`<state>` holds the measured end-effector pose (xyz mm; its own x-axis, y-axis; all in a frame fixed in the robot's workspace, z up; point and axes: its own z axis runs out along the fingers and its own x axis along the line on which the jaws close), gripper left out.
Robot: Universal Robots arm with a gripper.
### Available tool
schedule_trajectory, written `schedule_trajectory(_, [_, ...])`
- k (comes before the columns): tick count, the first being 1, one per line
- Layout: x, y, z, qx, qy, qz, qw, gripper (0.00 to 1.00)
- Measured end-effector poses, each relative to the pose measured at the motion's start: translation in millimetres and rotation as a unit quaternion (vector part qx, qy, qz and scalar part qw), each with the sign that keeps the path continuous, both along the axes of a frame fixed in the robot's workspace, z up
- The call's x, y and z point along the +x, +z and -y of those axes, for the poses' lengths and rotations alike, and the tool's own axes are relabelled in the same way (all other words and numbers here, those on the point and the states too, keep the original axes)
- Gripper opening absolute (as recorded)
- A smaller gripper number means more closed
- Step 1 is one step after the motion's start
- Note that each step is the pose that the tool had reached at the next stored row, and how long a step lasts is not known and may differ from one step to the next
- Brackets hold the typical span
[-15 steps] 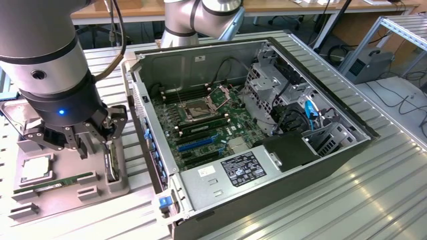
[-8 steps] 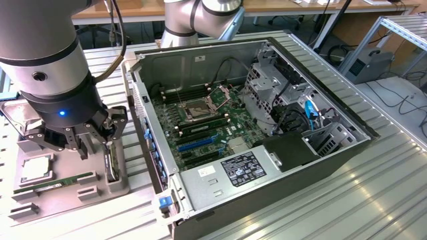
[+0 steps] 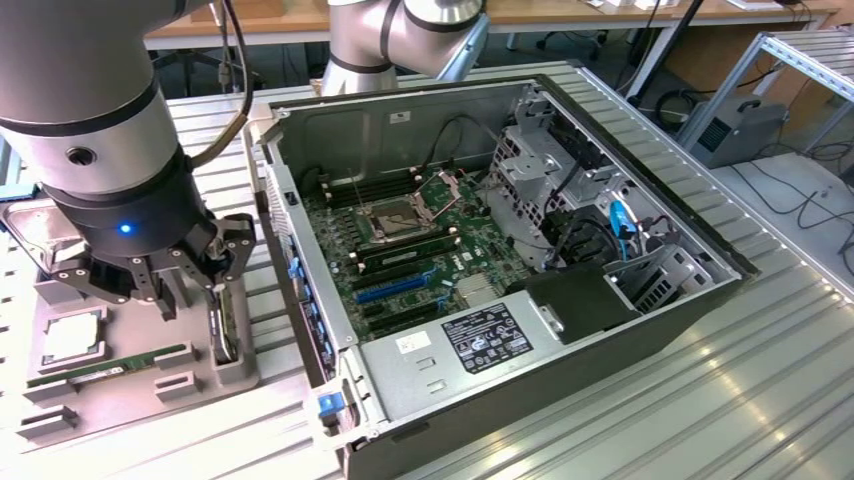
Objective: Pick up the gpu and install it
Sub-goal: 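Pick up the gpu and move the gpu toward the slot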
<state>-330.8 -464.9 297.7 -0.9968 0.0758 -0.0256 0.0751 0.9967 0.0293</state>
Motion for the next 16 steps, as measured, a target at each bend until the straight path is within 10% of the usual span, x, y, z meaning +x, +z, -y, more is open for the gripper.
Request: schedule_trajectory(16, [0.0,-6.4,0.0,0.0000,0.000,0.0000,1.0000,0.42])
